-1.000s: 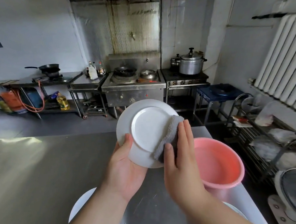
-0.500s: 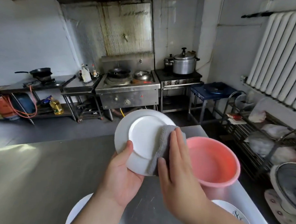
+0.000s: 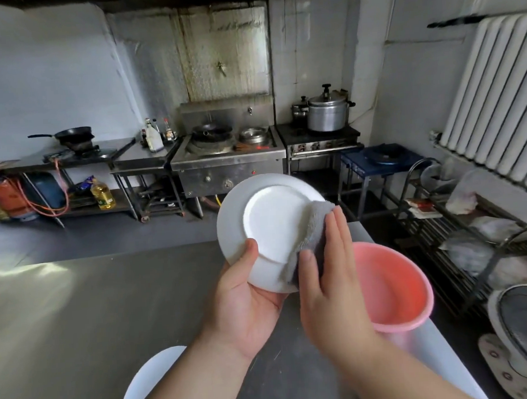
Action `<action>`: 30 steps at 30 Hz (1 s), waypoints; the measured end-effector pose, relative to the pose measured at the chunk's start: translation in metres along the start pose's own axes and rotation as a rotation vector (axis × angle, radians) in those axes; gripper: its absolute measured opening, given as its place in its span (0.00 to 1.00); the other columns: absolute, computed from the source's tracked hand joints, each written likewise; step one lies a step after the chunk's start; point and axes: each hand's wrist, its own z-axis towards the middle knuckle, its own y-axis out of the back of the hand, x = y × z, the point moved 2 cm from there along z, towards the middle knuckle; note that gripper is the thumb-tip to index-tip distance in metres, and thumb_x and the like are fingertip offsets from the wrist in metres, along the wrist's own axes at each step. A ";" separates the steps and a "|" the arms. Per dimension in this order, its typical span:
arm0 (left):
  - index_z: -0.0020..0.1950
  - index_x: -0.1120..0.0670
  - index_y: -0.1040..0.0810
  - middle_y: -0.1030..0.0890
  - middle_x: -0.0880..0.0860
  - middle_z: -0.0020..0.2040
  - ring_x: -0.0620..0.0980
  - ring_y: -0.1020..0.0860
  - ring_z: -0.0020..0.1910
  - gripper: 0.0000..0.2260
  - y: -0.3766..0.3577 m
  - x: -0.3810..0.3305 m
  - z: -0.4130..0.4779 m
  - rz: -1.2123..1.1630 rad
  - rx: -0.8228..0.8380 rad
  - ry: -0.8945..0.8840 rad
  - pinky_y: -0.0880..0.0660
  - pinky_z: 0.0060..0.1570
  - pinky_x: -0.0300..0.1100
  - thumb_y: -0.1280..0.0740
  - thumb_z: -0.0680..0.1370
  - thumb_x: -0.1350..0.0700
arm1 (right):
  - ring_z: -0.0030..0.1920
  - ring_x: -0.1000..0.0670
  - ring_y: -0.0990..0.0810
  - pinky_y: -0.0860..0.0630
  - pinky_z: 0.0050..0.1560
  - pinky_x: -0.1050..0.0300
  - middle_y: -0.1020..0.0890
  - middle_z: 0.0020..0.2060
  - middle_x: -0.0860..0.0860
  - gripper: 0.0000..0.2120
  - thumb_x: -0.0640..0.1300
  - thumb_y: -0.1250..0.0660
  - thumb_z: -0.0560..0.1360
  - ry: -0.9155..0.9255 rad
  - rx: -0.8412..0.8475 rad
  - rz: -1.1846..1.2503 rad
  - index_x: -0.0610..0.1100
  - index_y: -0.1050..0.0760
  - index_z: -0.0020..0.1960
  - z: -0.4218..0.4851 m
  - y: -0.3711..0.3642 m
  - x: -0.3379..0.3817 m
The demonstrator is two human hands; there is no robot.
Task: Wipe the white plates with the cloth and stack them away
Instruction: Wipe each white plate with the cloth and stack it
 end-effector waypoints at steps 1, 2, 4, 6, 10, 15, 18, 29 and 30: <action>0.72 0.58 0.21 0.23 0.64 0.73 0.63 0.22 0.70 0.20 0.001 -0.002 0.000 -0.002 0.021 0.007 0.20 0.61 0.56 0.36 0.83 0.51 | 0.81 0.65 0.49 0.51 0.78 0.70 0.44 0.83 0.59 0.30 0.46 0.42 0.84 -0.015 -0.003 0.022 0.47 0.45 0.84 0.012 0.006 0.000; 0.73 0.57 0.22 0.24 0.64 0.73 0.64 0.23 0.71 0.20 0.002 -0.005 0.000 -0.008 0.028 0.015 0.21 0.63 0.58 0.36 0.82 0.51 | 0.78 0.68 0.44 0.47 0.77 0.71 0.38 0.80 0.62 0.27 0.43 0.41 0.84 -0.007 0.003 0.037 0.48 0.38 0.83 0.025 0.014 0.000; 0.71 0.55 0.20 0.22 0.62 0.72 0.63 0.22 0.70 0.20 0.005 -0.015 0.004 0.005 -0.007 0.043 0.21 0.62 0.59 0.35 0.82 0.48 | 0.71 0.75 0.36 0.40 0.71 0.76 0.30 0.71 0.71 0.24 0.36 0.40 0.82 0.037 0.053 0.000 0.49 0.28 0.77 0.052 0.030 0.002; 0.70 0.56 0.19 0.19 0.60 0.68 0.60 0.19 0.66 0.21 0.008 -0.022 0.007 0.071 -0.054 0.088 0.18 0.56 0.55 0.35 0.82 0.47 | 0.67 0.77 0.34 0.39 0.68 0.79 0.27 0.70 0.69 0.24 0.35 0.40 0.82 0.031 0.167 -0.062 0.50 0.25 0.75 0.072 0.041 0.001; 0.73 0.58 0.24 0.18 0.60 0.67 0.59 0.18 0.65 0.22 0.008 -0.020 0.010 0.082 -0.090 0.086 0.17 0.56 0.54 0.35 0.81 0.51 | 0.74 0.73 0.39 0.45 0.70 0.78 0.36 0.70 0.80 0.22 0.37 0.41 0.85 0.158 0.218 -0.095 0.46 0.31 0.78 0.054 0.042 0.005; 0.70 0.60 0.19 0.20 0.62 0.69 0.59 0.20 0.68 0.23 -0.004 0.011 0.011 0.024 -0.095 0.115 0.22 0.67 0.53 0.38 0.82 0.47 | 0.83 0.42 0.65 0.65 0.82 0.50 0.56 0.85 0.49 0.32 0.58 0.55 0.88 0.212 0.173 -0.433 0.43 0.56 0.85 -0.028 0.010 -0.006; 0.69 0.60 0.19 0.19 0.62 0.69 0.58 0.20 0.68 0.22 -0.018 0.025 0.016 0.040 -0.059 0.096 0.22 0.67 0.53 0.39 0.83 0.49 | 0.82 0.45 0.71 0.65 0.82 0.49 0.62 0.84 0.57 0.32 0.61 0.59 0.86 0.114 0.188 -0.475 0.49 0.57 0.85 -0.006 0.027 -0.021; 0.63 0.61 0.16 0.19 0.63 0.67 0.61 0.18 0.65 0.26 -0.057 0.115 0.018 0.004 -0.040 0.369 0.19 0.62 0.54 0.42 0.84 0.41 | 0.84 0.39 0.49 0.46 0.81 0.36 0.38 0.82 0.53 0.25 0.53 0.48 0.86 0.230 0.149 -0.546 0.47 0.34 0.81 -0.043 0.099 -0.057; 0.64 0.60 0.16 0.19 0.63 0.68 0.61 0.18 0.65 0.25 -0.060 0.125 0.018 0.010 -0.017 0.377 0.19 0.61 0.54 0.42 0.84 0.43 | 0.84 0.40 0.48 0.47 0.81 0.35 0.38 0.82 0.54 0.24 0.53 0.48 0.86 0.196 0.142 -0.538 0.50 0.33 0.80 -0.043 0.112 -0.063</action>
